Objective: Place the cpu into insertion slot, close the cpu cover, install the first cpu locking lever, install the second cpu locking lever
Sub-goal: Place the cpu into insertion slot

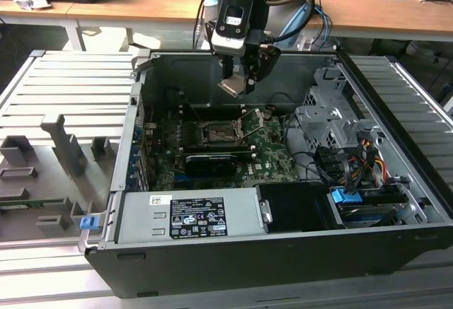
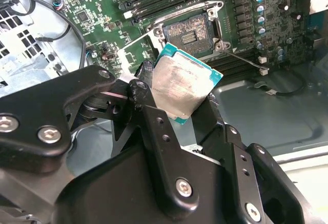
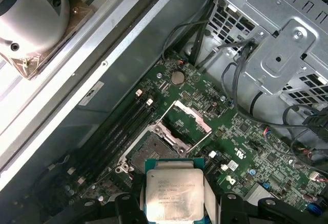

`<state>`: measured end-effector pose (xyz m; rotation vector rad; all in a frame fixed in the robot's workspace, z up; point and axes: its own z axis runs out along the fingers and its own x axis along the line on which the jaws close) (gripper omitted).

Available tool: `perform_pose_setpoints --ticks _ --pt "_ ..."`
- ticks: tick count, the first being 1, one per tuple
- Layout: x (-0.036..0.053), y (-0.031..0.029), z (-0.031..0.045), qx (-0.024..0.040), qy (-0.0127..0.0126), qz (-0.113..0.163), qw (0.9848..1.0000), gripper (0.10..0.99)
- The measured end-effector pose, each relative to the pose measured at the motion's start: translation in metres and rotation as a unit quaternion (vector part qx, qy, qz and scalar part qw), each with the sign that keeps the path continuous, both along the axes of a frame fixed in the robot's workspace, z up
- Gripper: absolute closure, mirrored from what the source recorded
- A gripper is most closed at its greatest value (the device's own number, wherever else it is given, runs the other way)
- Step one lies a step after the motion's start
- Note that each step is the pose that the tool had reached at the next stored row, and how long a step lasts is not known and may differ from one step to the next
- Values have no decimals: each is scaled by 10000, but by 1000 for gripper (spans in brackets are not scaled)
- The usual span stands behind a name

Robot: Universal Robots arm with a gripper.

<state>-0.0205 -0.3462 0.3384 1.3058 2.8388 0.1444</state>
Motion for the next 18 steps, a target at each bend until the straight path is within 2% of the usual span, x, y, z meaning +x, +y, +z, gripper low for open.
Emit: perform_pose_setpoints --ticks 18 --pt "0 0 -17 53 0 -71 10000 545"
